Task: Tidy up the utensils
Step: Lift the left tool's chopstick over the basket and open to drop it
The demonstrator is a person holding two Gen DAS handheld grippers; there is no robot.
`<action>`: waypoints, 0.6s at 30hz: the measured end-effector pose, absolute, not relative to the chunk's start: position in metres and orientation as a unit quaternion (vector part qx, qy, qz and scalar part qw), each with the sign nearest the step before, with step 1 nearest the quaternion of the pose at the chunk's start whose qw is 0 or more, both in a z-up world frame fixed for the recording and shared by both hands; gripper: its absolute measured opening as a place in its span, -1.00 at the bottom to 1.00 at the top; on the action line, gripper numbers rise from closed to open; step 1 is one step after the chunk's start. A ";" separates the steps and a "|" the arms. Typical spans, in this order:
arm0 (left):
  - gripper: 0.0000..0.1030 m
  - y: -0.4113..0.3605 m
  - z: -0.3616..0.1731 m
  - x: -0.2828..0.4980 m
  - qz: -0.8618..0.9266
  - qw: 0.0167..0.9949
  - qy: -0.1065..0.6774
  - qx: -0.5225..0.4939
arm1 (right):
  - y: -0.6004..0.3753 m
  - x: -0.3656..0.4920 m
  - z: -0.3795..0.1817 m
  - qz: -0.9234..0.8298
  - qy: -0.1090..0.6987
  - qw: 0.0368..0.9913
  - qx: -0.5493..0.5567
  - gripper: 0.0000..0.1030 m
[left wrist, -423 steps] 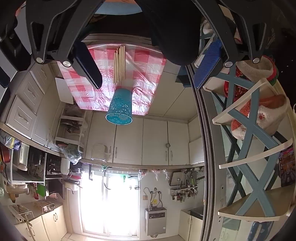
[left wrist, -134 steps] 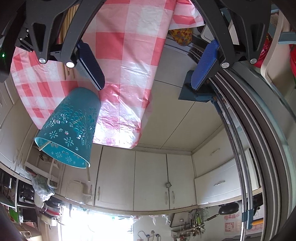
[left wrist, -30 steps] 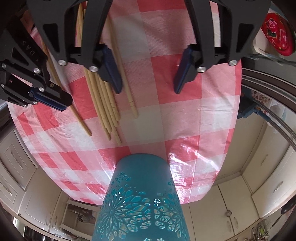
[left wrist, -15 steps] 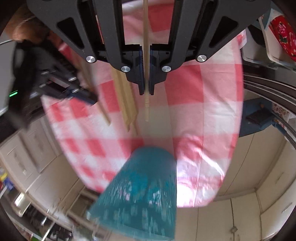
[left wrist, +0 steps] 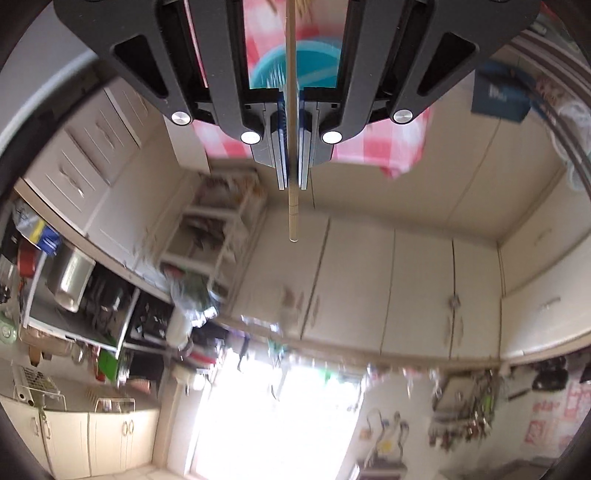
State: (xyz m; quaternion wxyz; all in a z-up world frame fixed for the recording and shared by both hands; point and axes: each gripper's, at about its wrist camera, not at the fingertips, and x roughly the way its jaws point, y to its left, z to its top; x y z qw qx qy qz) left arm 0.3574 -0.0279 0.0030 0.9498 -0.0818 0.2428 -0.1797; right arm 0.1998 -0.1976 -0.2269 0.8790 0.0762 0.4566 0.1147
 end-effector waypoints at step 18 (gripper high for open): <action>-0.89 -0.053 -0.084 0.411 -0.073 0.968 0.240 -0.023 | -0.193 0.202 -0.228 0.120 0.449 0.884 0.054 -0.90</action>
